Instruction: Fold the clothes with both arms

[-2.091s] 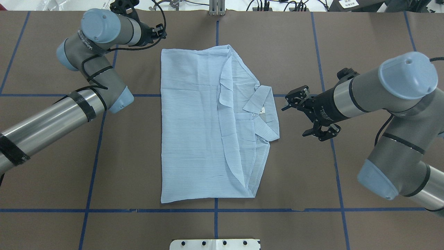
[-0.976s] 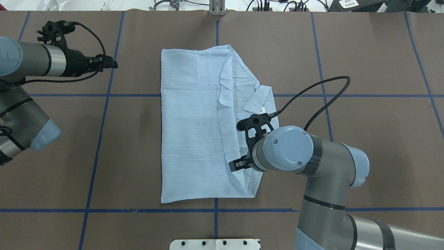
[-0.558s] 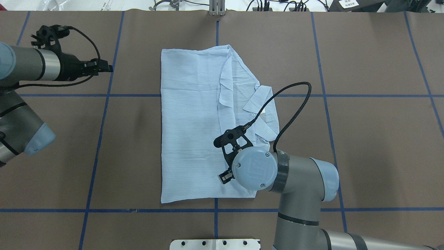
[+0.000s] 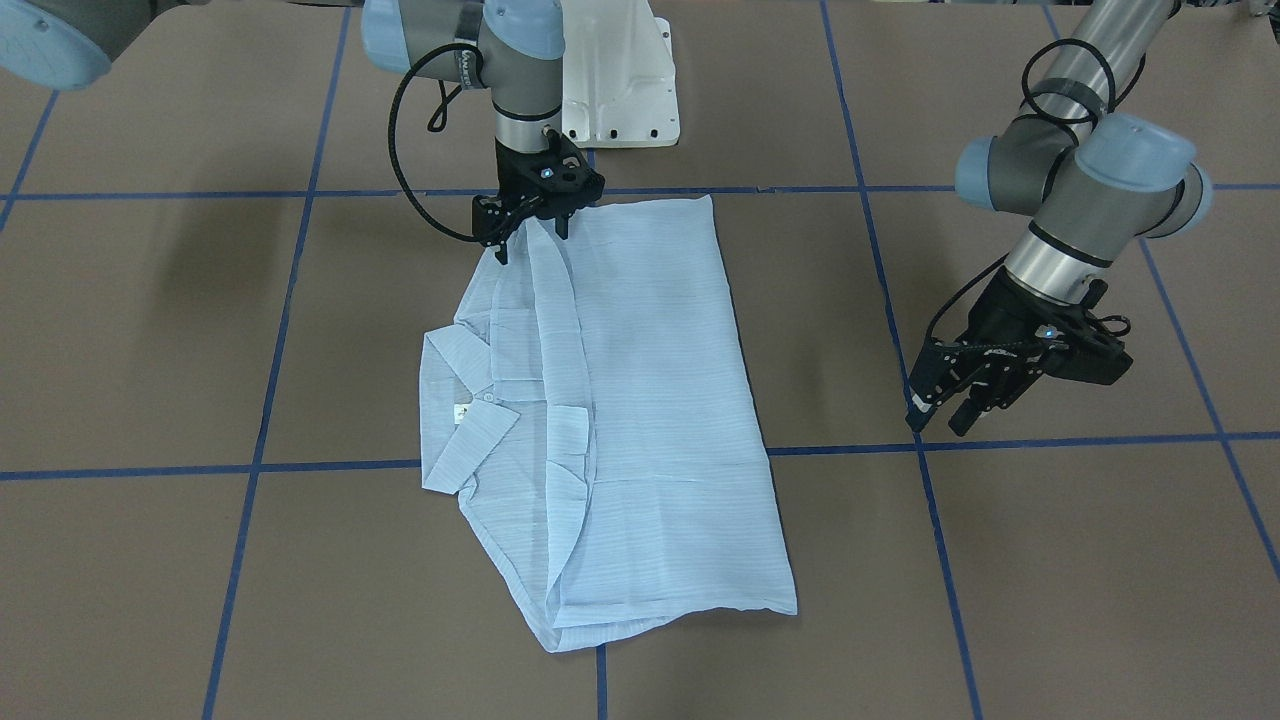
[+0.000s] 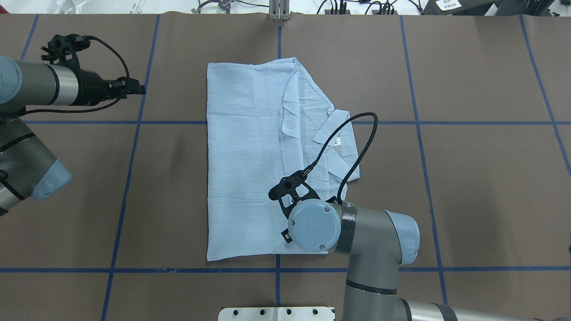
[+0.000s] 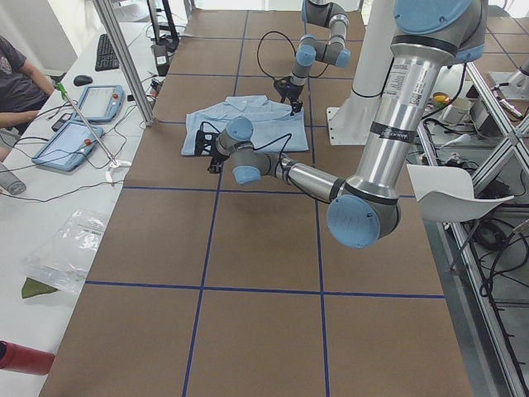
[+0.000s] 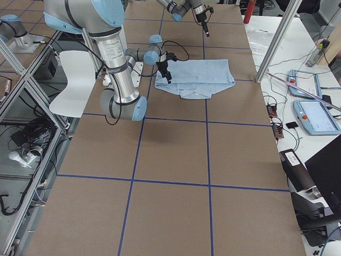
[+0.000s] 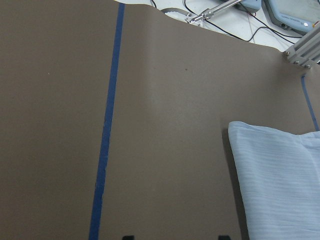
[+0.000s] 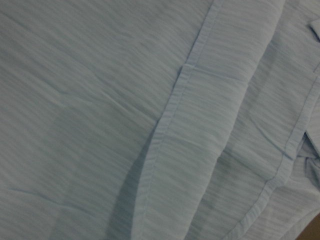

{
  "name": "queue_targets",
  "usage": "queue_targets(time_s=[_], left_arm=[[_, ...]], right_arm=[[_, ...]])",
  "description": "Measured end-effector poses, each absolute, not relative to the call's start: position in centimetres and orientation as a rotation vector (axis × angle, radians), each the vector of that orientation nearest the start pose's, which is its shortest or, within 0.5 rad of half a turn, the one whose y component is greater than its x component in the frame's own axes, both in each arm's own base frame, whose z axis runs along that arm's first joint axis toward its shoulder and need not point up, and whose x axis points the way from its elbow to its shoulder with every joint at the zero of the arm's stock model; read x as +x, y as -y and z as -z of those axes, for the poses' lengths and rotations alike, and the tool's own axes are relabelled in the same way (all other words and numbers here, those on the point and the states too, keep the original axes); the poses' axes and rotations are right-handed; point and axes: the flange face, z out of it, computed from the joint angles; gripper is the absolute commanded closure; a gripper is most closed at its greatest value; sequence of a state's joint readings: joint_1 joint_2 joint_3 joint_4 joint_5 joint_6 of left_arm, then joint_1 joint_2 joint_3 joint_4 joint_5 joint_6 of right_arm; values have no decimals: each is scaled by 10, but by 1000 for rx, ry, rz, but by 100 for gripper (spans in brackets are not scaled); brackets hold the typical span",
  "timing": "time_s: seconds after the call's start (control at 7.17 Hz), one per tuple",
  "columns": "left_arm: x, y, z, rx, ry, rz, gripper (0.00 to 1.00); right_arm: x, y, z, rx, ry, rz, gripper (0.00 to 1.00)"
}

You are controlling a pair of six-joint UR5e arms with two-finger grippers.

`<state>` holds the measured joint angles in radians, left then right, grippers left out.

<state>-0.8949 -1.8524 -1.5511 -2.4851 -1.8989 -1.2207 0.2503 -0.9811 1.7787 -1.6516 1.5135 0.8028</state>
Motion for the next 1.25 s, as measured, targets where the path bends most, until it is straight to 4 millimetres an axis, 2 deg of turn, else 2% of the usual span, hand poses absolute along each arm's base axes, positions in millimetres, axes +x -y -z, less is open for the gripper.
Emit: queue_targets(time_s=[0.28,0.42,0.56,0.84,0.98,1.25], left_arm=[[311,549,-413,445,-1118,284,36],[311,549,-413,445,-1118,284,36],[311,549,-412,446,-1120,284,36],[312,550,-409,450,-1124,283,36],[311,550,-408,450,-1125,282,36],[312,550,-406,452,-1128,282,36]], right_arm=[[-588,306,-263,406,567,505,0],[-577,315,-275,409,549,511,0],[-559,321,-289,413,533,517,0],[-518,320,-316,415,512,538,0],[-510,317,-324,412,505,544,0],[-512,315,-309,419,532,516,0]])
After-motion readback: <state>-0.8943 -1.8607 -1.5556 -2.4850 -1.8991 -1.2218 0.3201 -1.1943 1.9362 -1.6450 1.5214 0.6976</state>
